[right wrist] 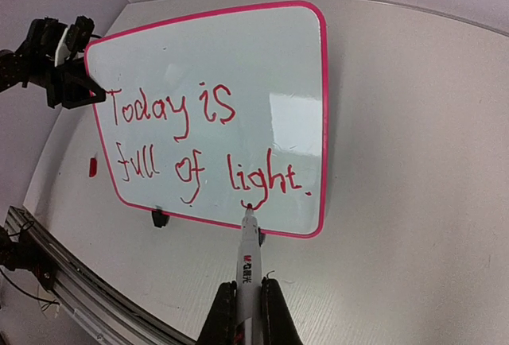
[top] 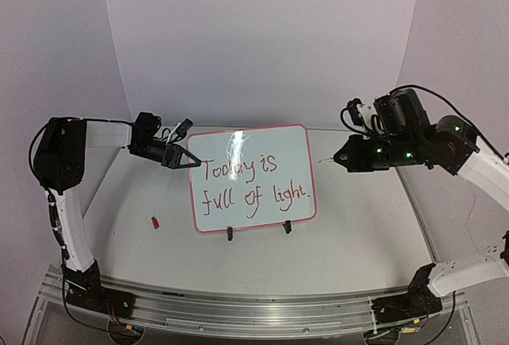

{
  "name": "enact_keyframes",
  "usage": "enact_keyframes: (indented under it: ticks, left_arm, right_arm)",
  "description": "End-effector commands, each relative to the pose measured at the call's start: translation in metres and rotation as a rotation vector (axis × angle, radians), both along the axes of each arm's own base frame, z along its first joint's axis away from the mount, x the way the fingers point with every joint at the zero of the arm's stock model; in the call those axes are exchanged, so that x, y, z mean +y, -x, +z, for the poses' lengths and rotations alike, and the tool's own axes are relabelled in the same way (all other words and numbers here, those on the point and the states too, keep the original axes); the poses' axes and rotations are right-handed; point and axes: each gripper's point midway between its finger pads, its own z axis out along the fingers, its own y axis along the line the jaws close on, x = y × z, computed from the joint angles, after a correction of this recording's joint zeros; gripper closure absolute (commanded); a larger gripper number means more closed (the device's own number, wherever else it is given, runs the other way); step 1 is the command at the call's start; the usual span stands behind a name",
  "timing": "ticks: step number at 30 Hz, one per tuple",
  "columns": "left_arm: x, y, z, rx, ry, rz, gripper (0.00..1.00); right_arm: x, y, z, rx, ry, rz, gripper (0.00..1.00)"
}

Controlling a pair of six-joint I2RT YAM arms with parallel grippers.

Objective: Write a sentence on the whiteboard
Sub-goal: Put down the whiteboard on the whiteboard stand.

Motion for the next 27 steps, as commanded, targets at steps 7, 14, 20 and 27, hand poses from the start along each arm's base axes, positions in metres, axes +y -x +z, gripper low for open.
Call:
enact_keyframes:
  ticks: [7,14,20,27]
  left_arm:
    - [0.004,-0.002,-0.015,-0.023,-0.065,0.021,0.65]
    - [0.005,0.002,-0.006,-0.057,-0.053,0.022,0.16]
    - [0.014,0.007,0.009,-0.093,-0.026,0.038,0.00]
    - [0.034,0.021,0.034,-0.136,-0.011,0.105,0.00]
  right_arm:
    - [-0.012,-0.002,-0.005,-0.012,0.036,-0.039,1.00]
    - [-0.012,-0.002,-0.005,-0.014,0.040,-0.035,1.00]
    - [-0.009,-0.001,-0.004,-0.009,0.034,-0.026,1.00]
    - [-0.012,0.001,0.000,-0.021,0.023,-0.029,1.00]
